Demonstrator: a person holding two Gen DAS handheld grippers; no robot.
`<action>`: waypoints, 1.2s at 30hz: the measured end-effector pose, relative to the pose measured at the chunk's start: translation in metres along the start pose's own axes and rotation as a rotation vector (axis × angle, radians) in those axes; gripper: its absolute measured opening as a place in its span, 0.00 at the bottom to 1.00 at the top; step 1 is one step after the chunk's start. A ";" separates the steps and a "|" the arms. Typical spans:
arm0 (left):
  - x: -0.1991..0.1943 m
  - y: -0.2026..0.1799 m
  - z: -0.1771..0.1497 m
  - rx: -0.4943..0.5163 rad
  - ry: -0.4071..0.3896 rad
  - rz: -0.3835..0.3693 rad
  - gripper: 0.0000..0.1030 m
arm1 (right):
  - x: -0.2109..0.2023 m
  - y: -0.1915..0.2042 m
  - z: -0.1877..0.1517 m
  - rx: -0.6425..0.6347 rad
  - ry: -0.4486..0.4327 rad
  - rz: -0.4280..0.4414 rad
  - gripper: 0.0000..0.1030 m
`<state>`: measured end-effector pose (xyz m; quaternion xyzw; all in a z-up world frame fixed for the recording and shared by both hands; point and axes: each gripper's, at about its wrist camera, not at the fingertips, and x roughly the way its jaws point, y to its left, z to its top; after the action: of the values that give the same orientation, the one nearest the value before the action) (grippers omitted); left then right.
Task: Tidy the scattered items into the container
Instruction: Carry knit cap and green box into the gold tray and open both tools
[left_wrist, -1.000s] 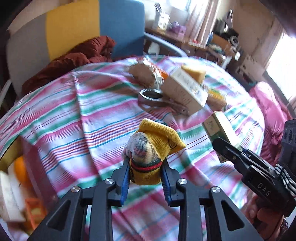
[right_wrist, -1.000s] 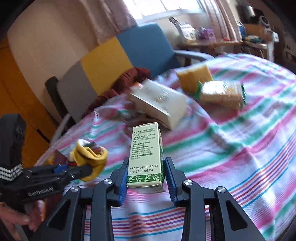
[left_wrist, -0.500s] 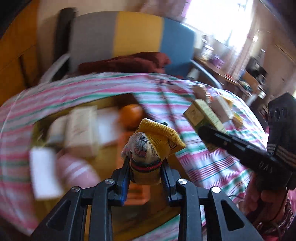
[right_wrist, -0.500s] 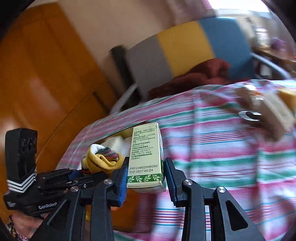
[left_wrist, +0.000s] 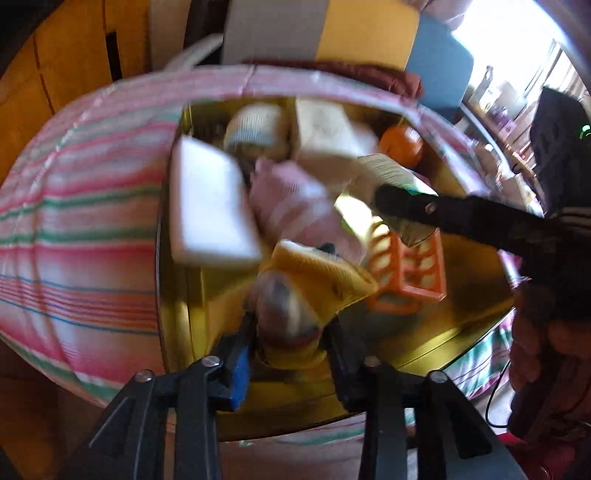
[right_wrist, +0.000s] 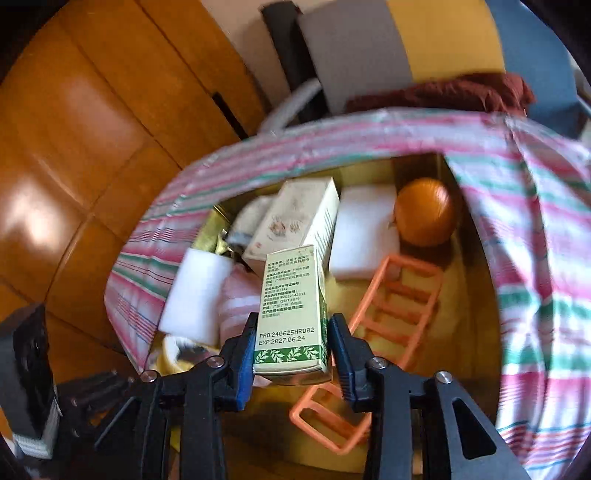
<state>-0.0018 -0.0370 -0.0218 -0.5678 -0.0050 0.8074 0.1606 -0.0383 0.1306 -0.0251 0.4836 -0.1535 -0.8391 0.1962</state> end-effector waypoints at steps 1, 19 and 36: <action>-0.001 0.001 0.000 -0.002 0.005 -0.017 0.49 | 0.001 0.000 -0.001 0.009 0.006 0.020 0.54; -0.008 0.031 0.057 -0.030 -0.114 0.015 0.17 | -0.017 0.009 -0.016 -0.166 -0.104 -0.060 0.38; -0.050 0.054 0.050 -0.127 -0.254 -0.037 0.24 | -0.028 0.021 -0.010 -0.195 -0.114 0.062 0.41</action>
<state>-0.0458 -0.0926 0.0310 -0.4697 -0.0868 0.8678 0.1373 -0.0125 0.1254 0.0004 0.4086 -0.0972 -0.8698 0.2590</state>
